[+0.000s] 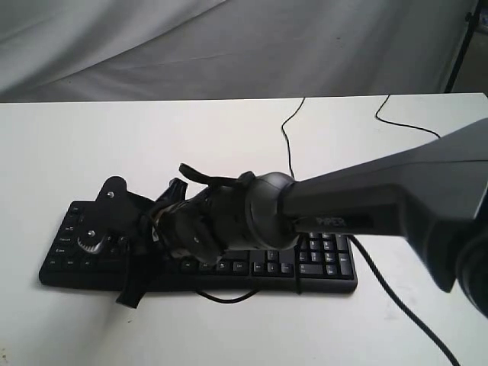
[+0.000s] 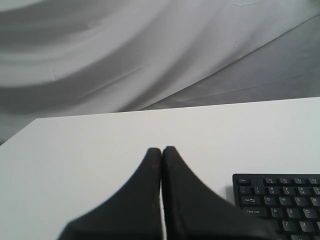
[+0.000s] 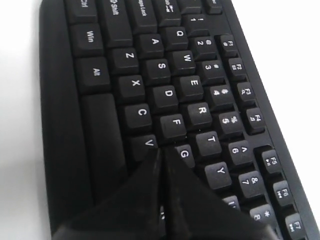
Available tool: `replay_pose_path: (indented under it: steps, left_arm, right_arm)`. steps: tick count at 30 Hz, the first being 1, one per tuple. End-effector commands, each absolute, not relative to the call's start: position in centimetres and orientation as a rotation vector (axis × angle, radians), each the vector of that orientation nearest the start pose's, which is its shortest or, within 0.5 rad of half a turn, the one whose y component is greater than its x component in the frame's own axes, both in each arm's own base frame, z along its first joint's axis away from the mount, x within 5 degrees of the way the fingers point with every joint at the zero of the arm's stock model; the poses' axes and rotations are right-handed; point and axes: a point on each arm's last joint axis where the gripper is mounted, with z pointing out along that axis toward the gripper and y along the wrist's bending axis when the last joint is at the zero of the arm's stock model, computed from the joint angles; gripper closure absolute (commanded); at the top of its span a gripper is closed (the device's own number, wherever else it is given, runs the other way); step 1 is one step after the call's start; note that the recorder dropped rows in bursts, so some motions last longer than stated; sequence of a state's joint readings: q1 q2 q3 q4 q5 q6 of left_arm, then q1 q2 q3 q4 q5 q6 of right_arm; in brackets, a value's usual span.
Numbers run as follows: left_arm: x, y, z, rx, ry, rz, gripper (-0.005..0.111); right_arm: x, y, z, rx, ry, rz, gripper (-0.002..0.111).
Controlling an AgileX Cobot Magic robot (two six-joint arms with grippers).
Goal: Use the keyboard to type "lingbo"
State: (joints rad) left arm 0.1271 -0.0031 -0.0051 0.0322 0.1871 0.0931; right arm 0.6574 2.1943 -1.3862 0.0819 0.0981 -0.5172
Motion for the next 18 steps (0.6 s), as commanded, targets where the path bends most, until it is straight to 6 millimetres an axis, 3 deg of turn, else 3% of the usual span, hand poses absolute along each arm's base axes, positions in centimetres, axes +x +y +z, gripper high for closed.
replay_pose_path:
  steps: [1,8,14,18]
  left_arm:
    - [5.6,0.7,19.7,-0.006,1.67,0.19,0.106]
    - [5.6,0.7,19.7,-0.006,1.67,0.19,0.106]
    - [5.6,0.7,19.7,-0.006,1.67,0.19,0.106]
    - [5.6,0.7,19.7,-0.006,1.67,0.19,0.106]
  right_arm:
    - [36.7,27.9,11.5,-1.236,2.033,0.107,0.108]
    - [36.7,27.9,11.5,-1.237,2.035,0.107,0.108]
    - [36.6,27.8,9.9,-1.26,2.072,0.103,0.108]
    - [36.6,27.8,10.2,-1.256,2.066,0.104,0.108]
